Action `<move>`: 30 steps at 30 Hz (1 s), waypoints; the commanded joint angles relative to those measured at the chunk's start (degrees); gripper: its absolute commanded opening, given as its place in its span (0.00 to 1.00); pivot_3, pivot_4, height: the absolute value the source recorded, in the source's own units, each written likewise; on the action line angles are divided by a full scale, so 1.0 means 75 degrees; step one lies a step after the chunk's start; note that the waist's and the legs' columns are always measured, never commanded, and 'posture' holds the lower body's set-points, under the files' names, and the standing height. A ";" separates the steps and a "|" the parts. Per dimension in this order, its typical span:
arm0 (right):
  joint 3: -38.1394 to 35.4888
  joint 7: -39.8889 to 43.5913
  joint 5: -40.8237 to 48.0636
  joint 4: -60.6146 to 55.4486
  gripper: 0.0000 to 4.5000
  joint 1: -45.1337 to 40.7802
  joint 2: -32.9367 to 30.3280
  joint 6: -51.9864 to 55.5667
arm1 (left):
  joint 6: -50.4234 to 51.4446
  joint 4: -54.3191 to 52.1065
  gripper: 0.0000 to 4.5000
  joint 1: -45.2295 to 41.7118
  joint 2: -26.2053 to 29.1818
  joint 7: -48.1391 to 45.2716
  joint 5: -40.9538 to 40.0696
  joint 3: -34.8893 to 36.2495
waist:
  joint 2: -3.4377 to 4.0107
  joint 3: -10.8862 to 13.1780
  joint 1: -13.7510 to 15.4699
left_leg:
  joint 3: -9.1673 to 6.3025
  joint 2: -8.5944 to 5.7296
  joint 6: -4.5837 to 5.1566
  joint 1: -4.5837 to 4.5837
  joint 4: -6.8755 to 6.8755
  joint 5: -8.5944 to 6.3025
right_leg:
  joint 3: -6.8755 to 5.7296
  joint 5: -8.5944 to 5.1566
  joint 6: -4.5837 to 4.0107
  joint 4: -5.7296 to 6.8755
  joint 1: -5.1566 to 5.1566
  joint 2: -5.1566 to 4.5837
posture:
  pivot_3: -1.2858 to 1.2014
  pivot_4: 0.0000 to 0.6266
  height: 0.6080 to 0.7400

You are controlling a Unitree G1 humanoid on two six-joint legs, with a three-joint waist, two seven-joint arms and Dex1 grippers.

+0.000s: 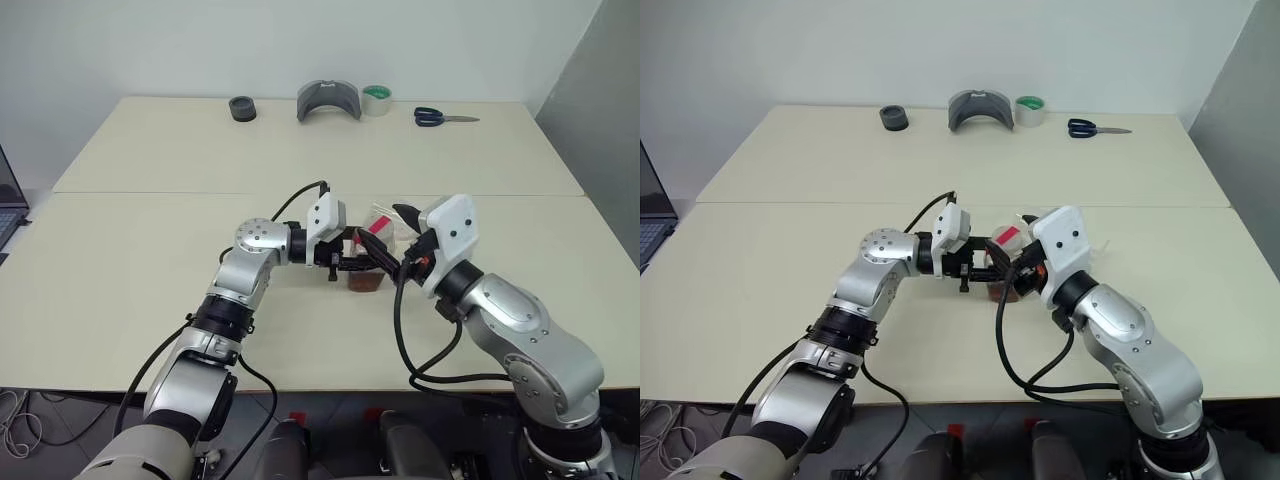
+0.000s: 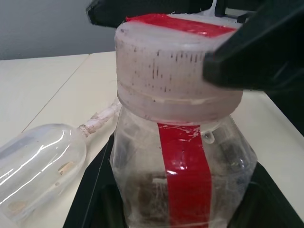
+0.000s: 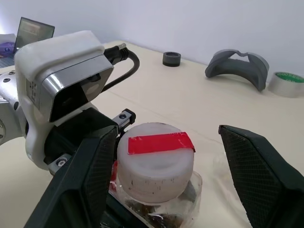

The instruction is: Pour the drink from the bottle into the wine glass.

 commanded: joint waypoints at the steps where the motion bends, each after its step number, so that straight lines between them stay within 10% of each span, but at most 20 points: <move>1: 0.0003 -0.0143 -0.0133 -0.0190 0.80 -0.0066 0.0203 -0.0124 | -0.0230 -0.0046 0.40 -0.0232 -0.0061 0.0142 0.0012 0.0160 | 0.0000 0.0000 0.0000 | 0.0001 0.0000 0.0000 0.0000 0.0000 0.0000 | 0.0000 0.0000 0.0000 0.0001 0.0000 0.0000 | 0.52 0.24 1.00; 7: 0.0026 -0.0194 -0.0376 -0.0100 0.80 -0.0070 0.0405 -0.0104 | -0.0256 -0.0036 0.40 -0.0218 -0.0044 0.0171 0.0005 0.0152 | 0.0000 0.0000 -0.0002 | 0.0000 0.0000 0.0000 0.0000 0.0000 0.0000 | 0.0000 0.0000 0.0000 0.0001 0.0000 0.0000 | 0.52 0.24 1.00; 14: -0.0107 -0.0020 -0.0308 0.0118 0.41 -0.0131 0.0499 0.0043 | -0.0276 0.0008 0.40 -0.0257 -0.0052 0.0174 0.0004 0.0161 | 0.0000 0.0000 -0.0014 | 0.0001 0.0000 0.0000 0.0001 0.0000 0.0000 | 0.0001 0.0000 0.0000 0.0002 0.0000 0.0000 | 0.52 0.24 1.00; 21: -0.0332 0.0496 -0.0173 0.0559 0.41 -0.0479 0.0300 -0.0202 | -0.0266 0.0072 0.40 -0.0327 -0.0073 0.0161 -0.0011 0.0166 | 0.0000 0.0000 -0.0025 | 0.0002 0.0000 0.0000 0.0002 0.0000 0.0000 | 0.0001 0.0000 0.0000 0.0003 0.0000 0.0001 | 0.52 0.24 1.00; 30: -0.0290 0.5585 0.0844 0.3018 0.41 -0.1879 -0.2417 -0.1725 | -0.0159 -0.0023 0.40 -0.0386 -0.0020 -0.0192 -0.0076 0.0138 | 0.0004 0.0003 -0.0030 | 0.0001 -0.0002 0.0002 0.0001 0.0001 -0.0001 | -0.0009 0.0001 0.0000 -0.0008 0.0007 0.0002 | 0.52 0.24 1.00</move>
